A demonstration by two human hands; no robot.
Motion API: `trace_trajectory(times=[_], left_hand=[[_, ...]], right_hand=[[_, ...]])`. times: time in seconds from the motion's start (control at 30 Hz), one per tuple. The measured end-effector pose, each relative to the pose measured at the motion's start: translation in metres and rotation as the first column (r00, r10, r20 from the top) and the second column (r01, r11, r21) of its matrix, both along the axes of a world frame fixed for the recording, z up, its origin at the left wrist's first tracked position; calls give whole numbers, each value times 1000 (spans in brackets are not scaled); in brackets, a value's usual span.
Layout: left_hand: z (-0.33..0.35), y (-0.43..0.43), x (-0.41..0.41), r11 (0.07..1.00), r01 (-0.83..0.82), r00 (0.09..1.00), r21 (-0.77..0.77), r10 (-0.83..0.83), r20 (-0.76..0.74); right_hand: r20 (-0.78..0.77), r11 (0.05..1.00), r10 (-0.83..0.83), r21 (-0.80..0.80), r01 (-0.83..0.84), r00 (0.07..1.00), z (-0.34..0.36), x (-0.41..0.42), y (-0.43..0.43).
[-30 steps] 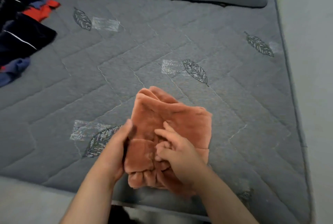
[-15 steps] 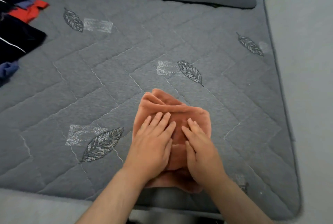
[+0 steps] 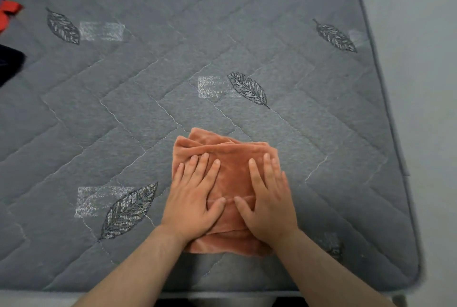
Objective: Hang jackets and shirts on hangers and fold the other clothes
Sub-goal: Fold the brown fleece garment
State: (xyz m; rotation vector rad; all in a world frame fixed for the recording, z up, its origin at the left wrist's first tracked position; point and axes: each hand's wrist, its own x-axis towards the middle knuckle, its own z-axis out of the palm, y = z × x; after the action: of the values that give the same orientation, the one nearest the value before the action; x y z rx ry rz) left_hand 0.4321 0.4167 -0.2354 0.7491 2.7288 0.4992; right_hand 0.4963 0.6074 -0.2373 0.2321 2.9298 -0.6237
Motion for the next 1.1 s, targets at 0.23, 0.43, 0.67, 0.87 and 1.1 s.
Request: trace_trajectory(times=[0.23, 0.43, 0.67, 0.87, 1.1], left_hand=[[-30, 4, -11, 1000, -12, 1000, -2, 12, -12], [-48, 5, -21, 999, -12, 999, 42, 13, -35], [-62, 4, -18, 995, 14, 987, 98, 2, -158], [-70, 3, -17, 993, 34, 971, 111, -7, -239], [-69, 3, -11, 996, 9, 963, 93, 16, -267]], right_hand=[[-68, 1000, 3, 15, -2, 998, -30, -11, 3], [-82, 999, 11, 40, -8, 997, -55, -20, 5], [-158, 1000, 15, 18, -12, 987, -71, -19, 9], [-162, 1000, 30, 0, -30, 986, -73, -18, 9], [-231, 998, 46, -21, -53, 972, -74, -17, 11]])
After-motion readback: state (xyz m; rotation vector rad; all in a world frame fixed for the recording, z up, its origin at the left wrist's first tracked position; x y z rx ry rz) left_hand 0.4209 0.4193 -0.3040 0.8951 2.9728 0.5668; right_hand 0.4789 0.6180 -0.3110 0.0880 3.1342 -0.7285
